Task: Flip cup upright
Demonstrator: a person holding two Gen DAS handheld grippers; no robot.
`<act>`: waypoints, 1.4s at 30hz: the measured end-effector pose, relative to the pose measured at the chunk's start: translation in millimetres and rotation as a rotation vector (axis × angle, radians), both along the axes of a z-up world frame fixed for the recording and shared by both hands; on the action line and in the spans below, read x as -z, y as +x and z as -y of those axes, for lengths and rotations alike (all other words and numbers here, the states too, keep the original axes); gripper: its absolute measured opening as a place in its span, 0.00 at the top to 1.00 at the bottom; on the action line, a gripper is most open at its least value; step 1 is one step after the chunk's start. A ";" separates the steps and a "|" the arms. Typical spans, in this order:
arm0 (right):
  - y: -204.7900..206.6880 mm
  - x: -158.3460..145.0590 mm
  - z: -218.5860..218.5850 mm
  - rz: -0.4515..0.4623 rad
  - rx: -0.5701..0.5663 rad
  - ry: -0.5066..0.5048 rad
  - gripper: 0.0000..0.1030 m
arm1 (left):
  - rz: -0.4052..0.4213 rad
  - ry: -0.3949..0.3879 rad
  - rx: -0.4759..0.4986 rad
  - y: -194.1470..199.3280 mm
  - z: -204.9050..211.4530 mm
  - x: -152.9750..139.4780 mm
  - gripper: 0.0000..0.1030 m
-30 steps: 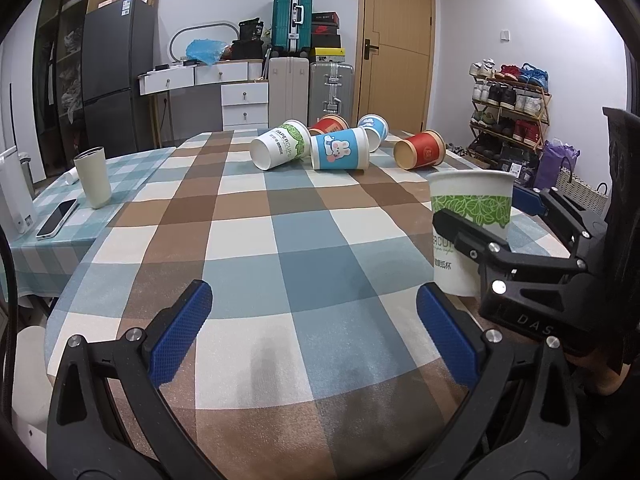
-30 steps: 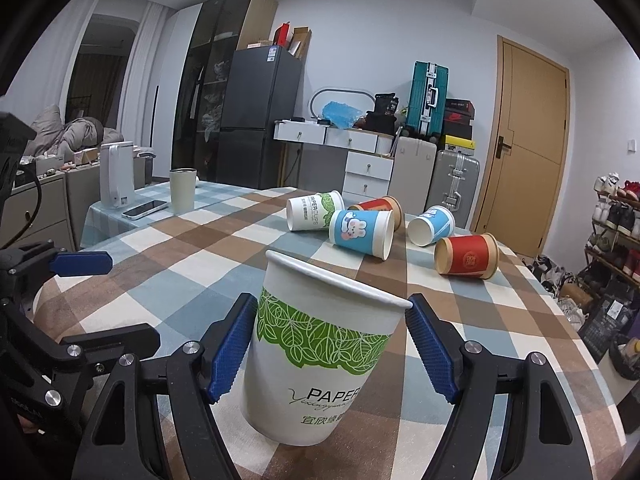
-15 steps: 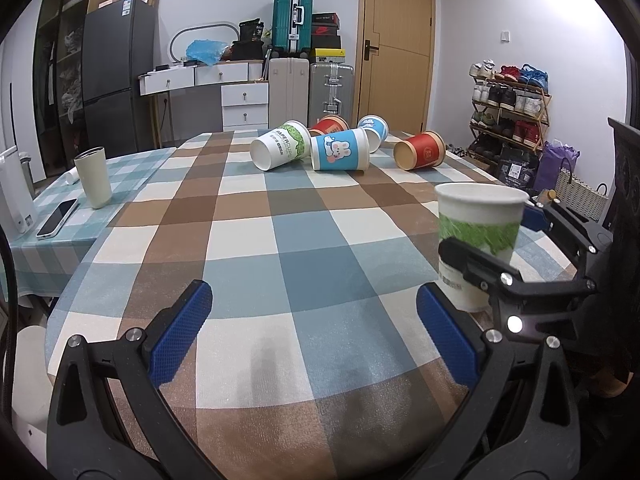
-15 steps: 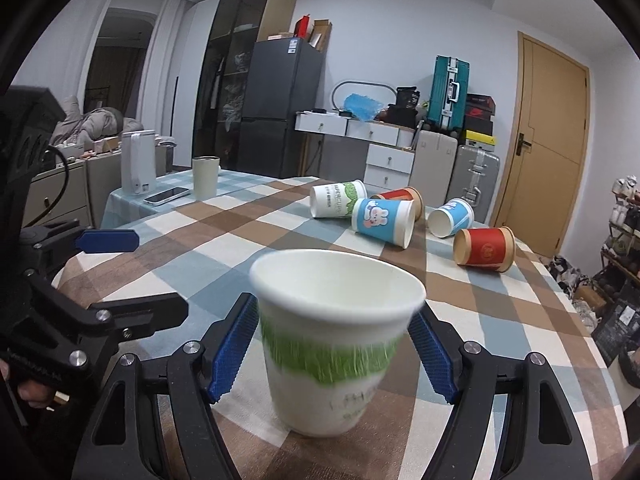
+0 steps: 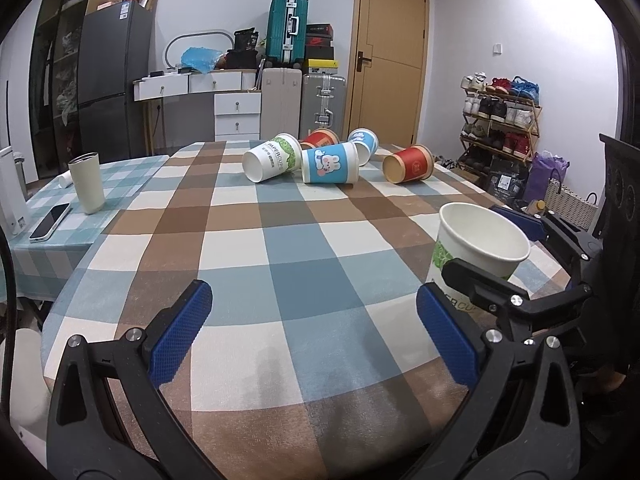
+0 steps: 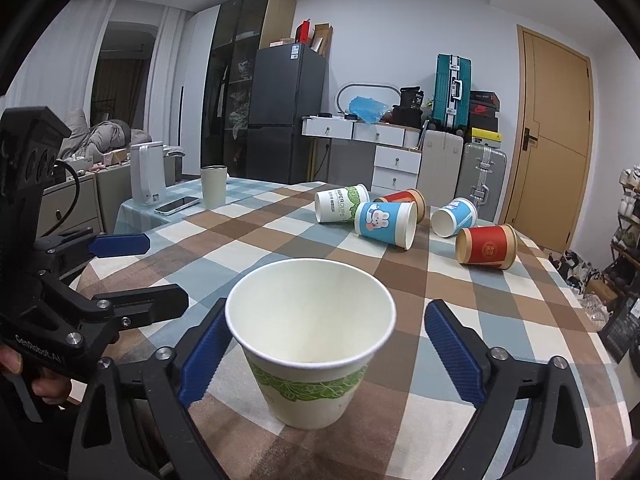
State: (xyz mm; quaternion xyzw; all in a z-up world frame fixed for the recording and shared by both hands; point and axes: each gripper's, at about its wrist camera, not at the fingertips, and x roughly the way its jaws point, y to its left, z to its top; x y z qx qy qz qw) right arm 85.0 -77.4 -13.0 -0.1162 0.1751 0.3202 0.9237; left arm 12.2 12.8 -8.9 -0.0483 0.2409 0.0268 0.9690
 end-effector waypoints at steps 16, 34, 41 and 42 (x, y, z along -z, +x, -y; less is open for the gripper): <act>-14.4 -3.5 42.3 -0.025 -0.037 0.103 0.00 | 0.048 -0.002 0.044 -8.8 8.3 -5.9 0.01; -28.0 -4.3 53.7 -0.005 -0.065 0.136 0.00 | 0.068 0.011 0.072 -14.2 18.4 -7.1 0.01; -27.9 -6.0 55.6 0.007 -0.065 0.146 0.00 | 0.071 0.014 0.078 -13.9 20.7 -7.1 0.01; -27.6 -6.8 55.9 0.008 -0.064 0.146 0.00 | 0.071 0.016 0.078 -13.9 21.3 -7.1 0.01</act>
